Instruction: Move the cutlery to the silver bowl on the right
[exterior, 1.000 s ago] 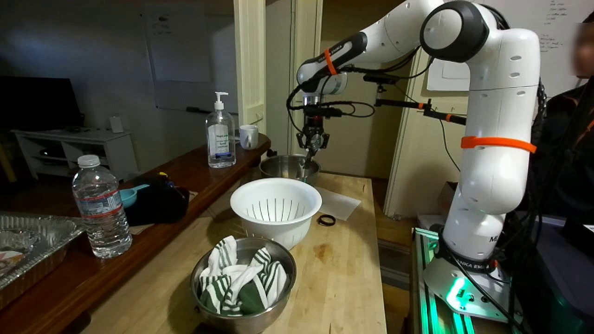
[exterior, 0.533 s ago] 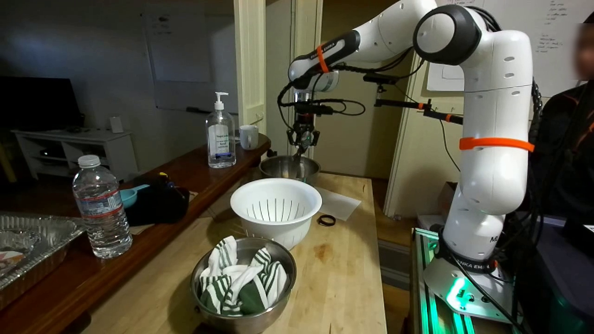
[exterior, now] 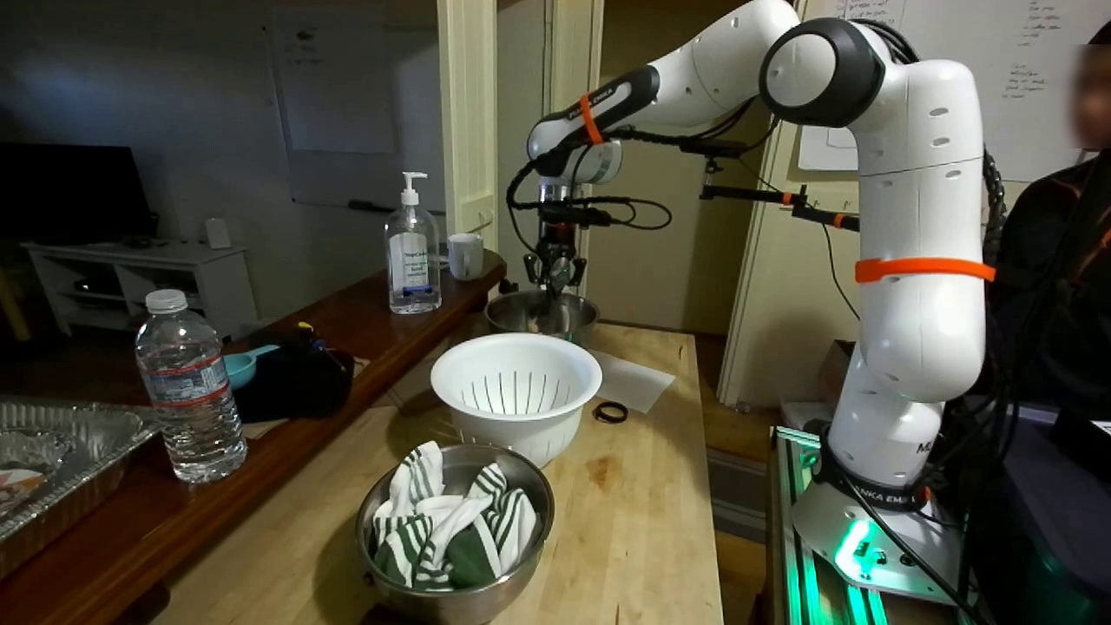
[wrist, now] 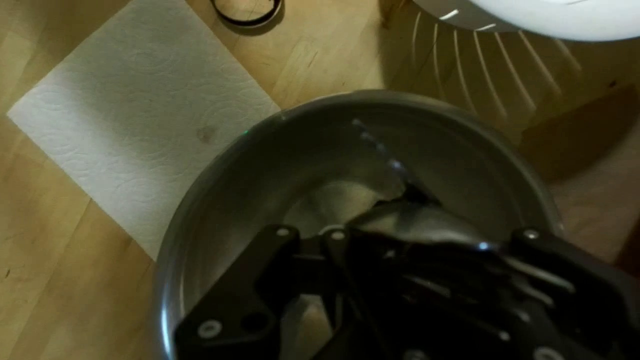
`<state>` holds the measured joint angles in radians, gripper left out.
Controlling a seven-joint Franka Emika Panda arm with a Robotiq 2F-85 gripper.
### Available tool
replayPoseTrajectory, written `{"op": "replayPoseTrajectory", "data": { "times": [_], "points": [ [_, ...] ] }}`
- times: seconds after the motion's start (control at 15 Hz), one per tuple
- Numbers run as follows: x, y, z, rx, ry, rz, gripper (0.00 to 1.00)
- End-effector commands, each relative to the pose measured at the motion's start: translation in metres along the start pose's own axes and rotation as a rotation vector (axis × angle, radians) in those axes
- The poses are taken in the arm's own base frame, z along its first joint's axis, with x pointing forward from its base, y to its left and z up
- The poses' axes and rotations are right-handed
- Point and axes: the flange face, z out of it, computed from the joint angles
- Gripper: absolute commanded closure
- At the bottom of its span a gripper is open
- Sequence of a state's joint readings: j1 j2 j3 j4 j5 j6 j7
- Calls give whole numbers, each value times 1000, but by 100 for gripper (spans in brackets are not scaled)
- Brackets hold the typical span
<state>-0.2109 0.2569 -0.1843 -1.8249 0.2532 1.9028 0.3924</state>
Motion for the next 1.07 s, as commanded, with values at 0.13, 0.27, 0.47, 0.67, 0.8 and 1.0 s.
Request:
{"op": "replayPoseTrajectory", "data": {
  "times": [0.13, 0.27, 0.47, 0.67, 0.8, 1.0],
  "points": [
    [8, -25, 32, -24, -31, 62, 98],
    [10, -24, 47, -50, -51, 96, 98],
    [13, -22, 64, -62, -69, 127, 98],
    [18, -19, 75, -71, -69, 146, 98],
    [21, -18, 80, -81, -71, 156, 98],
    [23, -18, 87, -92, -76, 162, 98]
  ]
}}
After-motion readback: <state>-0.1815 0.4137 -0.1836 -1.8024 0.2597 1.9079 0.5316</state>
